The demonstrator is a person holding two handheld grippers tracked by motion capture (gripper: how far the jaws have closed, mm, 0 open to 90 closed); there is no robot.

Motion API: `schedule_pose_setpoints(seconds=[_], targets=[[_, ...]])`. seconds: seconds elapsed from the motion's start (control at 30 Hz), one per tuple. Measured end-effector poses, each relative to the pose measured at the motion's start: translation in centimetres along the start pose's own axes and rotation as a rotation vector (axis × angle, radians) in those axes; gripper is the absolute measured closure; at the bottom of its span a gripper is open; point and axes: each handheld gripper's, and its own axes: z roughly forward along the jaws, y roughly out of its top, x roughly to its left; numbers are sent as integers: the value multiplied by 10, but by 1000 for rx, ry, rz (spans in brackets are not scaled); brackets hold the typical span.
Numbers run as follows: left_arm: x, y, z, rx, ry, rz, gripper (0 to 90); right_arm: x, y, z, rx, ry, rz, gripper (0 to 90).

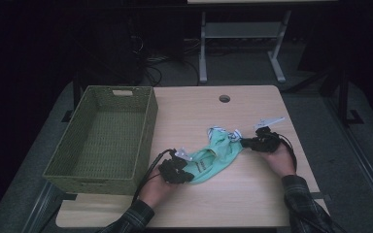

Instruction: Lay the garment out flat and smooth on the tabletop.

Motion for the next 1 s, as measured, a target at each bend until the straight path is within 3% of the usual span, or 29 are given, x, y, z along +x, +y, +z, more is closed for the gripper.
schedule_pose_setpoints(seconds=[0.23,0.37,0.7,1.0], targets=[[-1,0,1,-14,1,-6,895,0,22,-26,-56,-12,-20,770],[-1,0,1,-13,3,-4,895,3,39,-29,-62,-2,-32,755],[-1,0,0,-1,12,16,894,20,71,-4,-35,43,-63,740],[0,0,0,4,6,14,894,28,84,19,7,54,-73,757]])
